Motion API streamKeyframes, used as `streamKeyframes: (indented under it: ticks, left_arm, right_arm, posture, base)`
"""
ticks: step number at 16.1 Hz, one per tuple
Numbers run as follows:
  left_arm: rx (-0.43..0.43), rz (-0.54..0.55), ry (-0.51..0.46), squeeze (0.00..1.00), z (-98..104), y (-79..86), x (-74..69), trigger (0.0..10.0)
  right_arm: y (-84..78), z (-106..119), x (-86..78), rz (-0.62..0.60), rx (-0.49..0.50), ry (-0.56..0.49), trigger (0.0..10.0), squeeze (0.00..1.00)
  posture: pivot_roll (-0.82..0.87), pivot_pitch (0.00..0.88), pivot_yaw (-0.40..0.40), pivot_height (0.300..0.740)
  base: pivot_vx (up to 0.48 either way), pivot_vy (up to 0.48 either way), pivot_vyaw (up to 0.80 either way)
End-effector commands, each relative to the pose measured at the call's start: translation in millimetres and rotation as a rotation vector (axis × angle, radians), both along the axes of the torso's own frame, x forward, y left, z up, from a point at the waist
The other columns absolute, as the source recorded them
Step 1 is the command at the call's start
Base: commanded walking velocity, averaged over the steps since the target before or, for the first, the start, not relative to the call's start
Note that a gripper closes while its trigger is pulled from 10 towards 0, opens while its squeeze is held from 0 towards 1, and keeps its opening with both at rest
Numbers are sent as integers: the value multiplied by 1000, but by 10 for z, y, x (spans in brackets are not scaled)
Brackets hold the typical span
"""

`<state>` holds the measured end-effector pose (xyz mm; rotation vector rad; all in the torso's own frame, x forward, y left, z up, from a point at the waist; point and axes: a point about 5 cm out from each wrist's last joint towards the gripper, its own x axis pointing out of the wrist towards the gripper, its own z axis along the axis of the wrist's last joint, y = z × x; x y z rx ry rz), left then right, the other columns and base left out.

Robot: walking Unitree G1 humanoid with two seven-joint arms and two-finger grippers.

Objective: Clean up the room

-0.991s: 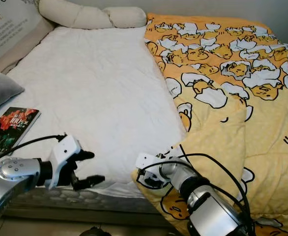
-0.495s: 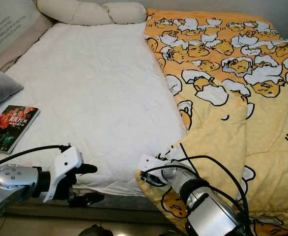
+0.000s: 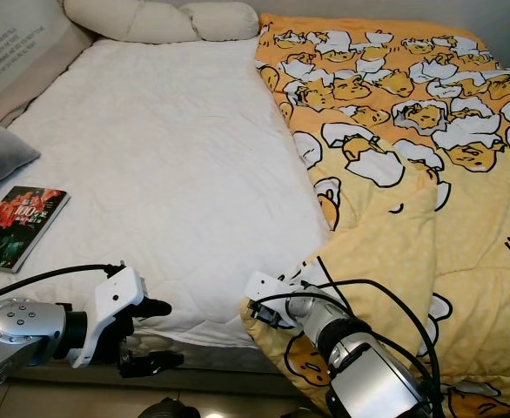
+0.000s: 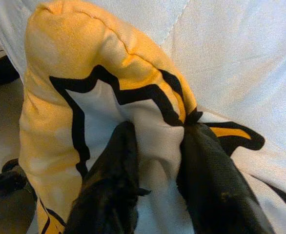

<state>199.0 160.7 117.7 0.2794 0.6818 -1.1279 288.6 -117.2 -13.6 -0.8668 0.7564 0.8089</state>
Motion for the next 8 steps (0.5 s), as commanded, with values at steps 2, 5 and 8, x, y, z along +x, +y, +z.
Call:
streamKeyframes:
  ticks: [2,5,8]
  left_arm:
    - [3,-10,2,0,18,-6,-15,10000]
    - [0,6,-5,0,22,3,17,10000]
    - [-8,74,-50,0,29,34,102,10000]
  right_arm:
    - [-12,-46,-50,-28,18,39,0,0]
    - [-20,-17,-18,-66,52,41,0,0]
    - [-30,26,15,-96,125,47,0,0]
  posture:
    - [126,50,33,740]
    - [124,30,30,740]
    - [121,0,19,740]
  base:
    - [0,0,0]
    - [0,0,0]
    - [0,0,0]
